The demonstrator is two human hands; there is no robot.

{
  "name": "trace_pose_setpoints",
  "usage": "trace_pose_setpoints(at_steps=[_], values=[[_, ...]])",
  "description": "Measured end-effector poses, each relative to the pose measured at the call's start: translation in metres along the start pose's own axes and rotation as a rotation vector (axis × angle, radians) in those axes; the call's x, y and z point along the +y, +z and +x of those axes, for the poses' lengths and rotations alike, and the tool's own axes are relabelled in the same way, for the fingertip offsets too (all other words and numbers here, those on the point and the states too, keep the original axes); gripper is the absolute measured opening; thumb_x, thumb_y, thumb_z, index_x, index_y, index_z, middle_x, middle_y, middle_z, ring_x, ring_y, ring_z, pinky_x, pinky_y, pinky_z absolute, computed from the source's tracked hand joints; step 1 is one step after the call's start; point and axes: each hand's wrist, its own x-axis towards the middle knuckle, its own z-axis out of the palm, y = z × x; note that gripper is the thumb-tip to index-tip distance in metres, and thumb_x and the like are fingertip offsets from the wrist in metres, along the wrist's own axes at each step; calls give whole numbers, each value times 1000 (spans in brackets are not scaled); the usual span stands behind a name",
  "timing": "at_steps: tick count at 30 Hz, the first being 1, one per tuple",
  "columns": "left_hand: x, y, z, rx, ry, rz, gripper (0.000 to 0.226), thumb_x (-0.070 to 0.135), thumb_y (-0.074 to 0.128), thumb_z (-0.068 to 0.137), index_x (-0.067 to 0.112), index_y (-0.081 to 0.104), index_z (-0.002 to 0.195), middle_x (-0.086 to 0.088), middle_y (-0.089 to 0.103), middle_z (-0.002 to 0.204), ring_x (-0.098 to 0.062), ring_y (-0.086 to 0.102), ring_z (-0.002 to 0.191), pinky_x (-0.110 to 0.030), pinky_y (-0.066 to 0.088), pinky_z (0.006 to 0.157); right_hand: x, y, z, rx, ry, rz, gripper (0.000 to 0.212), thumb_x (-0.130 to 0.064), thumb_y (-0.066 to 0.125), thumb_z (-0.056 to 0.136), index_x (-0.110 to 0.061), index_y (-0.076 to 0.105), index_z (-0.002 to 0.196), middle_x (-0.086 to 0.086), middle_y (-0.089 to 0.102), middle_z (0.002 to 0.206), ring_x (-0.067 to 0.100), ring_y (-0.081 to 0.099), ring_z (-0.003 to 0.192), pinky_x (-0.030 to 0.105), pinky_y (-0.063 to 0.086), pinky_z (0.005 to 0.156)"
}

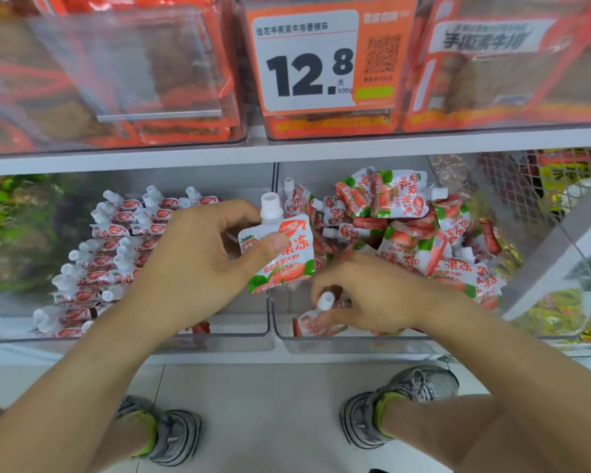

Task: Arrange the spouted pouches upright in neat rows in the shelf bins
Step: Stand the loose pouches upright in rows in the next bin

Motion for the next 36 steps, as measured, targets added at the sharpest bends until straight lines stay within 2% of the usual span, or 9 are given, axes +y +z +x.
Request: trace_pose_setpoints(at_steps=[7,10,13,16,20,24,28,31,36], values=[[5,18,11,50,110,115,18,39,69,86,22,71,91,18,61,58,3,55,53,-7,35,50,2,-12,-8,-231,127,378,16,-31,66,93,-27,73,107,-17,74,95,3,68,77,25,55,72],[9,27,16,43,186,172,20,41,66,85,23,69,94,13,66,67,-2,58,67,-14,42,61,12,-10,-19,-108,189,516,18,-31,71,88,-22,71,104,-10,74,95,13,71,84,32,57,77],[13,40,23,-31,226,94,14,30,68,86,22,65,97,9,70,91,-4,62,82,-29,48,77,15,3,-26,9,238,666,63,-37,83,74,-22,50,126,2,66,105,19,72,88,45,59,81],[11,51,25,-178,249,124,11,19,70,84,21,61,91,6,68,82,-13,64,78,-36,51,70,15,6,-28,36,239,668,86,-44,82,73,-33,30,140,0,59,118,19,72,86,49,59,80],[5,50,26,-422,207,437,16,27,71,81,27,56,87,6,62,73,-10,56,67,-37,49,62,14,10,-28,134,185,505,69,-52,69,84,-41,35,143,-10,57,125,9,67,92,38,56,86],[-4,54,27,-546,293,643,22,31,75,76,24,59,89,5,63,84,-15,57,80,-34,48,68,12,9,-19,227,41,193,30,-42,61,93,-28,64,120,-7,62,94,8,57,80,28,48,73],[-24,48,5,-282,401,598,41,38,78,76,24,65,112,-2,54,134,-21,37,135,-34,27,115,12,8,-9,164,32,1,28,-49,58,93,-28,69,107,-13,65,81,-1,55,68,25,46,64],[-26,44,-40,-28,136,284,69,48,71,79,28,44,139,10,33,145,4,29,134,-11,23,112,14,18,-7,223,78,-78,31,-50,54,94,-27,66,110,-9,69,90,8,63,79,31,52,70],[-34,63,-79,-24,-93,46,91,62,70,68,52,20,143,39,31,132,32,32,110,10,20,88,14,18,0,-13,162,24,16,-34,61,94,-21,57,102,-14,51,69,-1,49,61,23,35,57]])
